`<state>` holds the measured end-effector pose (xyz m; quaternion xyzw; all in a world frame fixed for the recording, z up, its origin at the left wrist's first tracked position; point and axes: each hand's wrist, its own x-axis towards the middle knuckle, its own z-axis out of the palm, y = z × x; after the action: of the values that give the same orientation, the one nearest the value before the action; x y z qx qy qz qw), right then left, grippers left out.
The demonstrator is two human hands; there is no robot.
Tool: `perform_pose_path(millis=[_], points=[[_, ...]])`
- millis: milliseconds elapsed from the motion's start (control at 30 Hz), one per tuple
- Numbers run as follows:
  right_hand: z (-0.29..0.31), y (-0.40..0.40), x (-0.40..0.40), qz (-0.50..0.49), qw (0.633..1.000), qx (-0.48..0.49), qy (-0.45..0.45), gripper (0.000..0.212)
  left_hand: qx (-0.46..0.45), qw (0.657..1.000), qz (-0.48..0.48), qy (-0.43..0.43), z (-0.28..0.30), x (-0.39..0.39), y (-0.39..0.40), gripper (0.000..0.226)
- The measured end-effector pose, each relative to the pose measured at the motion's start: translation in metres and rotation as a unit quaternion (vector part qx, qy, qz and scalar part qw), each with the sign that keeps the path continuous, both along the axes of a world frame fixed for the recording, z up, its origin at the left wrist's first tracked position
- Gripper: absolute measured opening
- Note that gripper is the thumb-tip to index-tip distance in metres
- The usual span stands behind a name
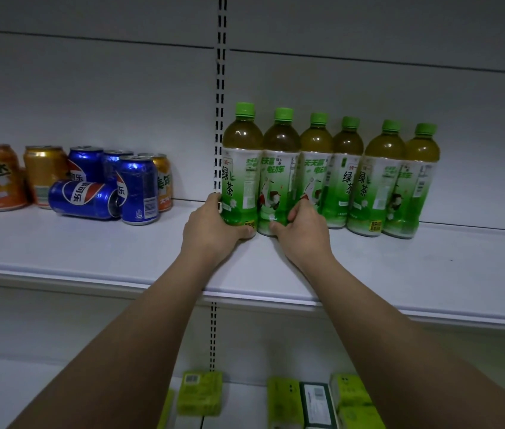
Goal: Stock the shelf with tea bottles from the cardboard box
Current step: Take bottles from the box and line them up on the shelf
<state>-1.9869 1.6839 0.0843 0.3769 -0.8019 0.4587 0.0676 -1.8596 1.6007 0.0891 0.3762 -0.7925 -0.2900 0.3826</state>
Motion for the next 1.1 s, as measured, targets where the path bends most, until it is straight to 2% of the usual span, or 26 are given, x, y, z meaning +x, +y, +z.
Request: perform_pose_path(millis=[233,367,467,567,733,867,967,1100], points=[[0.001,0.002,0.004,0.009,1.0,0.015,0.015,0.028,-0.012,1.0,0.005,-0.017,-0.004,-0.006,-0.001,0.069],[0.005,0.01,0.016,-0.002,0.999,0.024,0.047,0.019,-0.071,0.991,0.052,-0.097,-0.005,-0.003,0.009,0.06],[0.012,0.027,0.035,0.034,0.998,0.009,0.054,0.015,-0.109,0.98,0.084,-0.144,-0.001,0.014,0.033,0.049],[0.013,0.059,0.056,0.08,0.996,-0.012,0.046,0.025,-0.146,0.979,0.082,-0.116,-0.009,0.04,0.07,0.049],[0.0,0.133,0.092,0.119,0.992,-0.018,0.027,0.03,-0.178,0.982,0.063,-0.023,-0.038,0.077,0.132,0.029],[-0.017,0.177,0.103,0.141,0.989,0.017,0.036,0.03,-0.163,0.985,0.043,-0.026,-0.06,0.088,0.156,0.028],[-0.035,0.194,0.095,0.124,0.99,0.058,0.021,0.031,-0.136,0.988,0.022,-0.063,-0.079,0.087,0.166,0.032],[-0.088,0.213,0.085,0.103,0.983,0.131,-0.072,0.033,0.027,0.992,-0.017,-0.12,-0.134,0.077,0.181,0.038]])
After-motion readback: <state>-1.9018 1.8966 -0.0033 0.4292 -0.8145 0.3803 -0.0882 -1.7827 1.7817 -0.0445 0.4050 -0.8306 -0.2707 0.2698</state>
